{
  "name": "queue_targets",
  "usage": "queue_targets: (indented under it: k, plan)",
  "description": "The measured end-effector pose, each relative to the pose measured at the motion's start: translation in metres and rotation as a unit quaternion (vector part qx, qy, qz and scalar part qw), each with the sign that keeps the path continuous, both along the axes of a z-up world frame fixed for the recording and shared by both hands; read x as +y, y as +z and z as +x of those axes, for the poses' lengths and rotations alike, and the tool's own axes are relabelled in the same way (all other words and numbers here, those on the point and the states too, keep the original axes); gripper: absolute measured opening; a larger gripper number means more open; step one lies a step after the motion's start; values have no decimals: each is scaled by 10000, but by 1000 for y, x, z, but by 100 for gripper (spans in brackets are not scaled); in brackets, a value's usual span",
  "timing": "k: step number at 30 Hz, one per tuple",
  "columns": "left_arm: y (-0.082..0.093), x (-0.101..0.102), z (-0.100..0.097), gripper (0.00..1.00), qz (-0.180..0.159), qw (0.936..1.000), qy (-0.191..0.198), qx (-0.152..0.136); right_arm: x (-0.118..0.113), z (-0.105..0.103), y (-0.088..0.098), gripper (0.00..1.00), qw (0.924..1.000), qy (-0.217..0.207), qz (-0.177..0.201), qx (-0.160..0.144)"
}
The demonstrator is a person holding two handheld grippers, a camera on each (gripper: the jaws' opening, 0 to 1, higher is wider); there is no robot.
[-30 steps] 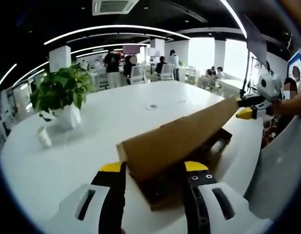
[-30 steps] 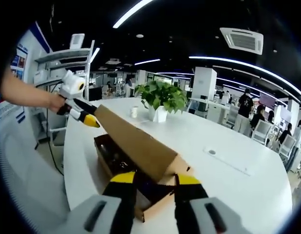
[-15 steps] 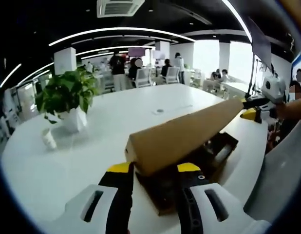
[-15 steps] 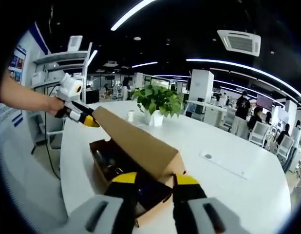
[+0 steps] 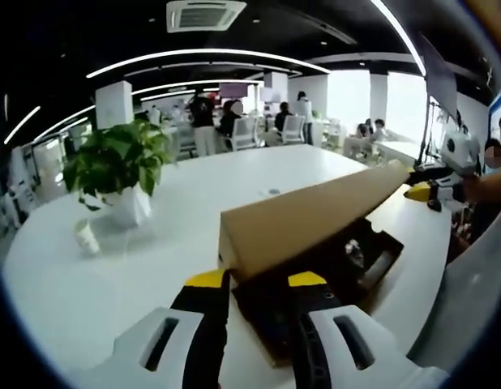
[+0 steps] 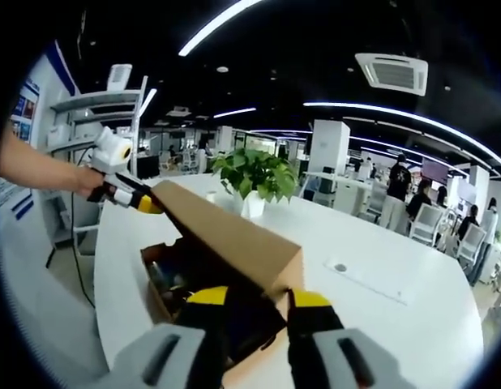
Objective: Operate the shoe box by opening the lid, removing the specified soft item, and placing it in the target area until the item is outside and the box remains undamaged.
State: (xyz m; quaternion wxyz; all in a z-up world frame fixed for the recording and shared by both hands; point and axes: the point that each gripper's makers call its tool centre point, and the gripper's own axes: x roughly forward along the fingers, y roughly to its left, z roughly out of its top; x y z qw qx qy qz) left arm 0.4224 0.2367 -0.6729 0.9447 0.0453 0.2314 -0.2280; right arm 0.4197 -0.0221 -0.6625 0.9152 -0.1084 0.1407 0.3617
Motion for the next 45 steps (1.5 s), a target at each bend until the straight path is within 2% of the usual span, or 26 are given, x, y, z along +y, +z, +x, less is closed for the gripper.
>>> queue_targets:
  k: [20, 27, 40, 45]
  plan:
    - [6, 7, 17, 13, 176, 9998, 118, -47, -1, 15, 9, 21, 9994, -203, 255, -73]
    - [9, 15, 24, 4, 245, 9993, 280, -95, -2, 21, 12, 20, 9994, -224, 254, -107]
    - [13, 16, 31, 2, 256, 9989, 324, -205, -3, 31, 16, 20, 9989, -304, 294, -213]
    - [15, 16, 35, 2, 210, 9988, 397, -218, -4, 40, 17, 19, 9981, -460, 389, -107]
